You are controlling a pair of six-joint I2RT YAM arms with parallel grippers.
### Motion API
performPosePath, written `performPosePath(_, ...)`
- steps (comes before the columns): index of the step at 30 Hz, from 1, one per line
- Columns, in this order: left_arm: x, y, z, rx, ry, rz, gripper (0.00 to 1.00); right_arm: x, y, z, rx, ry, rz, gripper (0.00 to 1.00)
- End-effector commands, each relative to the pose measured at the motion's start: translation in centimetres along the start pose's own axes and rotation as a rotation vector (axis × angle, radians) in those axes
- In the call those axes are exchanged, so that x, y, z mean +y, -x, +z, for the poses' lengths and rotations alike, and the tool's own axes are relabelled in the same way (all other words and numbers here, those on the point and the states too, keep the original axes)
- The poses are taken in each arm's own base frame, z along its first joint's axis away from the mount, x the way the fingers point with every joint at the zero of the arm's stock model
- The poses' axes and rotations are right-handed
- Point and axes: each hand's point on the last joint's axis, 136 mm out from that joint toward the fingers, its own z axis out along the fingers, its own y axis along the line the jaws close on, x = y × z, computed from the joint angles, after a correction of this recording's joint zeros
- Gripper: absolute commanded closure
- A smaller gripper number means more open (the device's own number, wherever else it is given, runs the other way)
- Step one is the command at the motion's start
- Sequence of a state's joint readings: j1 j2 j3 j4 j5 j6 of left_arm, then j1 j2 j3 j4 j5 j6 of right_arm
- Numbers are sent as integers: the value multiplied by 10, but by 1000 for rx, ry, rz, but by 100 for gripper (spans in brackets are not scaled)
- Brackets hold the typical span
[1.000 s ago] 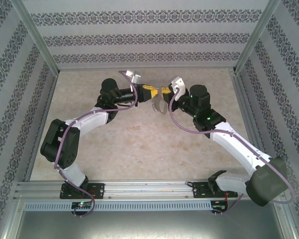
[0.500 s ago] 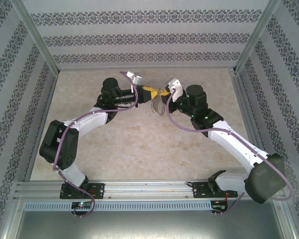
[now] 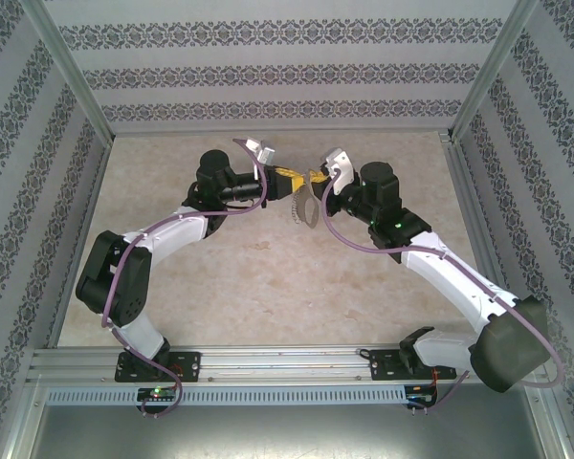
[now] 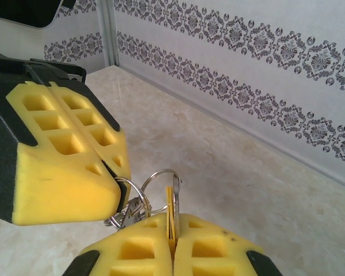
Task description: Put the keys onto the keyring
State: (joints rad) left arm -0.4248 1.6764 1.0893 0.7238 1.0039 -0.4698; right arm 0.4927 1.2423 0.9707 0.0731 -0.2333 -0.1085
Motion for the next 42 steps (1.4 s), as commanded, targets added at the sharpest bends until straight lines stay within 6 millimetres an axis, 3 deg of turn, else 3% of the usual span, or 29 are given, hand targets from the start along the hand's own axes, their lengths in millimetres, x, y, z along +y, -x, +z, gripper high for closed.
performPosePath(1, -19, 18, 0, -25, -29, 77, 100, 6, 18, -1, -48, 29, -7, 100)
performPosePath(24, -18, 20, 3, -34, -29, 77, 100, 36, 1, 10, 36, 124, -56, 100)
performPosePath(42, -20, 21, 3, -26, -26, 78, 100, 54, 6, 14, 47, 197, -84, 100)
